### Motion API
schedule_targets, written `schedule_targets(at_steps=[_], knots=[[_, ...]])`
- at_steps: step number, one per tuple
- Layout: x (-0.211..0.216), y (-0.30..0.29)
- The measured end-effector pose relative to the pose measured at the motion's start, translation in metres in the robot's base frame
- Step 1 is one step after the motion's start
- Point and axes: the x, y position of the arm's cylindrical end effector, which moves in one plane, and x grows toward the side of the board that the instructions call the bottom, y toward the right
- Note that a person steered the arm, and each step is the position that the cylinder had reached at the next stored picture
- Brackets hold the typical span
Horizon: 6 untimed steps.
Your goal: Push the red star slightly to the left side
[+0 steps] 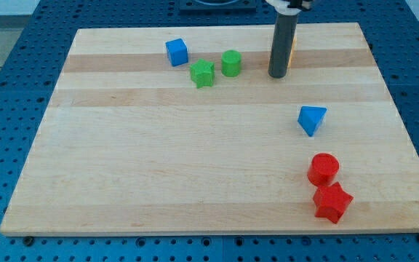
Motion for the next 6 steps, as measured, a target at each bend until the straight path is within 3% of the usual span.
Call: schedule_targets(at_steps=[1,2,3,5,6], knots=[[0.029,-0.008],[0.027,0.050],[0.061,0.082],[0.225,0.069],[0.284,0.049]])
